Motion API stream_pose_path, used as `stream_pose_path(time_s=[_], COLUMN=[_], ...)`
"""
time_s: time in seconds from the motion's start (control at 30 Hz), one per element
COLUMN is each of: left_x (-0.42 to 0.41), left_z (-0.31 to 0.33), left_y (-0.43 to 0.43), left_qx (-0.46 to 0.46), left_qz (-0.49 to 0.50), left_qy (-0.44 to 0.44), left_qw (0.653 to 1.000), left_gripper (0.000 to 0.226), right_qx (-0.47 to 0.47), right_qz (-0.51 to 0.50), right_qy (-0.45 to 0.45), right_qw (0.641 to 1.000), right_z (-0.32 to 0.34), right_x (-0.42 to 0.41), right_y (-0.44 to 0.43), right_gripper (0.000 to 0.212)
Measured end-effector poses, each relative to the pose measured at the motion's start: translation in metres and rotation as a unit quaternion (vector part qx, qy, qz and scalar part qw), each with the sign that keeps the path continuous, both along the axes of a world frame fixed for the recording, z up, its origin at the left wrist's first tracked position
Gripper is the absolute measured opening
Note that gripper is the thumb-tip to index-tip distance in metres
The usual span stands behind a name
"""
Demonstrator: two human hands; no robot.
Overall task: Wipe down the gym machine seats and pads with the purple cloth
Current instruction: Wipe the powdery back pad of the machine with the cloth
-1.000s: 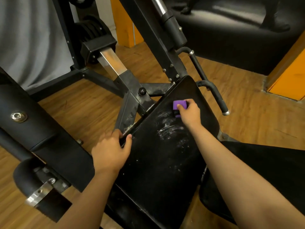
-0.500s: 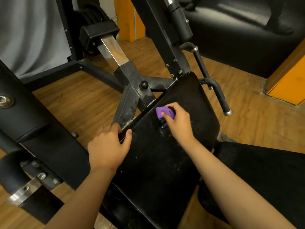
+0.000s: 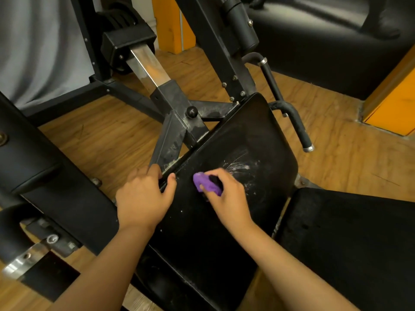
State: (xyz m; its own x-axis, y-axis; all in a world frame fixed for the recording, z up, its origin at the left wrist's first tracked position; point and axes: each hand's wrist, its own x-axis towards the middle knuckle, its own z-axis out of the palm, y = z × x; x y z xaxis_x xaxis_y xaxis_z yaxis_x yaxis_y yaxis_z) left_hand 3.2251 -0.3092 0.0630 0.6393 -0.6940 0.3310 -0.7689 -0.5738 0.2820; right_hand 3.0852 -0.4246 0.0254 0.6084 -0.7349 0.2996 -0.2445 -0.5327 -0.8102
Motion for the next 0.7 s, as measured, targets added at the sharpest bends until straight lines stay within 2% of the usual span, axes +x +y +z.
stream_pose_path(time_s=[0.13,0.23,0.33,0.43,0.53,0.63,0.7], left_x=[-0.001,0.0,0.001,0.001,0.001,-0.001,-0.002], left_z=[0.0,0.0,-0.001,-0.001,-0.002,0.0,0.0], left_y=[0.0,-0.001,-0.001,-0.001,-0.002,-0.002,-0.002], left_qx=[0.009,0.017,0.019,0.015,0.019,0.018,0.025], left_qz=[-0.009,-0.005,-0.001,0.0,0.002,-0.003,-0.004], left_qy=[-0.01,-0.015,-0.013,-0.015,-0.023,-0.028,-0.029], left_qw=[1.0,1.0,1.0,1.0,1.0,0.999,0.999], left_gripper=[0.028,0.028,0.028,0.028,0.031,0.032,0.032], right_qx=[-0.026,-0.048,-0.016,0.022,0.017,0.055,0.033], right_qz=[-0.013,-0.123,-0.242,-0.289,-0.238,-0.111,-0.017], right_qy=[0.016,0.025,0.098,0.117,0.083,0.03,0.022], right_qw=[0.999,0.991,0.965,0.95,0.968,0.992,0.999], right_z=[-0.001,-0.015,-0.031,-0.037,-0.032,-0.02,-0.016], right_x=[-0.002,-0.006,-0.023,-0.031,-0.026,-0.026,-0.025], right_y=[-0.036,-0.099,-0.155,-0.169,-0.134,-0.068,-0.016], right_gripper=[0.017,0.016,0.02,0.021,0.021,0.017,0.02])
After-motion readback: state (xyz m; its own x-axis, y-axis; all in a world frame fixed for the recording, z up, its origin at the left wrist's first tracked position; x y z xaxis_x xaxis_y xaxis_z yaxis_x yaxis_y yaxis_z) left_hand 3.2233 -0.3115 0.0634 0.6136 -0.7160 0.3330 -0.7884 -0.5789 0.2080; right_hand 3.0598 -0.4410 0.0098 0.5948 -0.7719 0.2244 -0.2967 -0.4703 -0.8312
